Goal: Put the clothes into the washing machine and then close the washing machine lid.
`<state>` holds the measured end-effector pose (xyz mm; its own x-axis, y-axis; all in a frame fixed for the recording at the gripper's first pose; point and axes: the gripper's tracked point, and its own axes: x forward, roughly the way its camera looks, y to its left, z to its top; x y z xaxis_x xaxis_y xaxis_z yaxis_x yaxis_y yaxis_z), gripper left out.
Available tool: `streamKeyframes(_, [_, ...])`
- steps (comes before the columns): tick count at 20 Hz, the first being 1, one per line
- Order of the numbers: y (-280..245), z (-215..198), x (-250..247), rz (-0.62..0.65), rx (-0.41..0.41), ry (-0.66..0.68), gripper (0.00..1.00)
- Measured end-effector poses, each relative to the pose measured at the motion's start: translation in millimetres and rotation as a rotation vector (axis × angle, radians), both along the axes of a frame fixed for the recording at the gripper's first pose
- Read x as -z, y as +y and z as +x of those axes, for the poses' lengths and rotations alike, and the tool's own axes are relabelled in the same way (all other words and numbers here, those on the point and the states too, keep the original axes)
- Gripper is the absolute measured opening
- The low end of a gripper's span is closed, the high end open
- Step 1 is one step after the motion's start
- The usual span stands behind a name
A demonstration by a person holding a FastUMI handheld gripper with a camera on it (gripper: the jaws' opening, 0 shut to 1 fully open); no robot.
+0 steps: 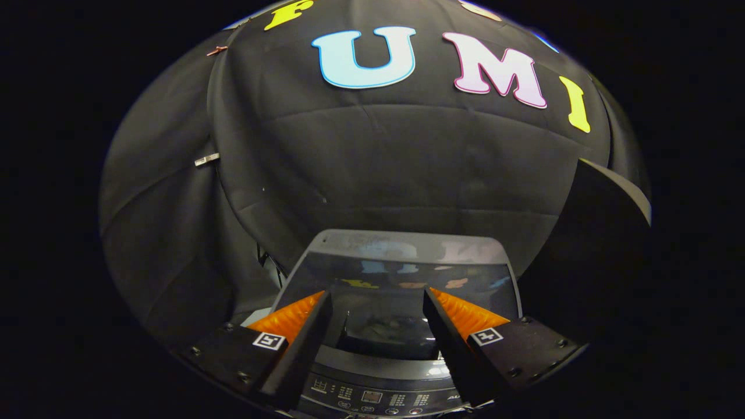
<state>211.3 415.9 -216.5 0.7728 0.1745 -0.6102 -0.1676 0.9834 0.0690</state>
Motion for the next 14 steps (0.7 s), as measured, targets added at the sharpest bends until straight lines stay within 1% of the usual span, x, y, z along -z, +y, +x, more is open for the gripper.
streamKeyframes(3, [-3,-5,15,0.003,0.008,0.030,0.99])
streamKeyframes(7, [-5,-7,12,-0.011,0.000,0.011,0.99])
streamKeyframes(10, [-1,-12,-8,-0.023,-0.014,-0.052,0.99])
streamKeyframes(14, [-3,-22,-58,-0.026,-0.046,-0.183,0.99])
